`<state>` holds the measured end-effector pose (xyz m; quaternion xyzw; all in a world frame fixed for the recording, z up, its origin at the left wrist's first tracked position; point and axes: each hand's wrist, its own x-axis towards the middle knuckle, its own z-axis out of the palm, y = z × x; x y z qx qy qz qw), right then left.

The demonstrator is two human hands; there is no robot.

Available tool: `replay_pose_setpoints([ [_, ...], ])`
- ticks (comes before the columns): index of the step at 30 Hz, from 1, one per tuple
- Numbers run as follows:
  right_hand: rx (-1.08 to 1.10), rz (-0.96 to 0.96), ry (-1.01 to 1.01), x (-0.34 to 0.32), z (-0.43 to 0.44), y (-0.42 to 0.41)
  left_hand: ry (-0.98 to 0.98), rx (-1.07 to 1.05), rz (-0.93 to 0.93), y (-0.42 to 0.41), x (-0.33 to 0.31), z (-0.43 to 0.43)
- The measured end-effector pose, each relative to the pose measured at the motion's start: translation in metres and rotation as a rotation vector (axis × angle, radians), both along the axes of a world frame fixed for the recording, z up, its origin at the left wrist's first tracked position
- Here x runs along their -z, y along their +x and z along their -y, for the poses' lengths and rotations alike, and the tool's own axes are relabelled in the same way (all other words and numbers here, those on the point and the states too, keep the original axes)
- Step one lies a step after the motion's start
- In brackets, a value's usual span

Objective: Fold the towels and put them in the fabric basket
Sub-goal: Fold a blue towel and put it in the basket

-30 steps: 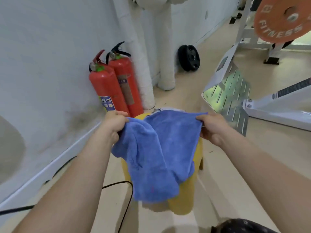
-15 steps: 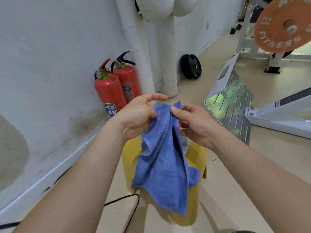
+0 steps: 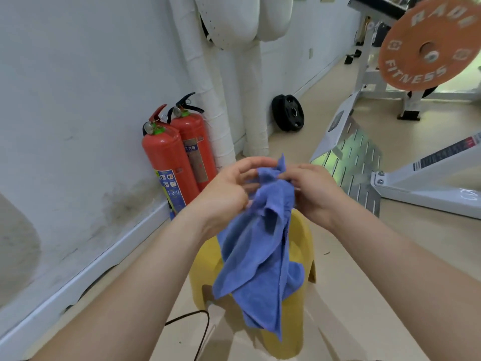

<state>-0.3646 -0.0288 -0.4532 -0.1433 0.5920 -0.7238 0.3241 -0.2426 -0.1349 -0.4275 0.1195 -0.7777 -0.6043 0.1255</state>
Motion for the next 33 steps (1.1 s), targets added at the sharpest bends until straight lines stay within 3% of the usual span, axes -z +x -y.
replay_pose_setpoints([
  [2,-0.057,0.253,-0.102,-0.002,-0.011,-0.012,-0.402,0.006,-0.057,0.004,0.001,0.002],
  [4,-0.162,0.332,-0.129,-0.007,-0.019,-0.014,-0.701,-0.019,-0.113,0.004,0.001,0.000],
  [8,-0.332,0.349,-0.136,-0.019,-0.022,0.003,-0.874,-0.092,-0.238,-0.002,-0.005,-0.017],
  [12,-0.308,0.373,-0.186,-0.025,-0.022,0.008,-0.805,0.123,-0.129,0.004,-0.019,-0.012],
  [15,-0.392,0.522,-0.290,-0.033,-0.028,0.012,-0.847,0.045,-0.224,0.006,-0.021,-0.016],
  [18,-0.465,0.402,-0.248,-0.032,-0.026,0.017,-0.514,-0.074,-0.257,0.007,-0.030,-0.022],
  [21,-0.407,0.086,-0.134,-0.036,-0.028,0.013,-0.145,-0.113,-0.278,0.017,-0.055,-0.018],
  [23,-0.390,-0.024,-0.158,-0.045,-0.033,0.010,0.044,-0.113,-0.289,0.029,-0.078,-0.012],
  [28,-0.448,-0.119,-0.246,-0.063,-0.027,0.017,-0.216,-0.183,-0.162,0.032,-0.089,-0.011],
  [33,-0.382,-0.117,-0.310,-0.063,-0.016,0.030,-0.197,-0.365,-0.165,0.020,-0.066,-0.005],
])
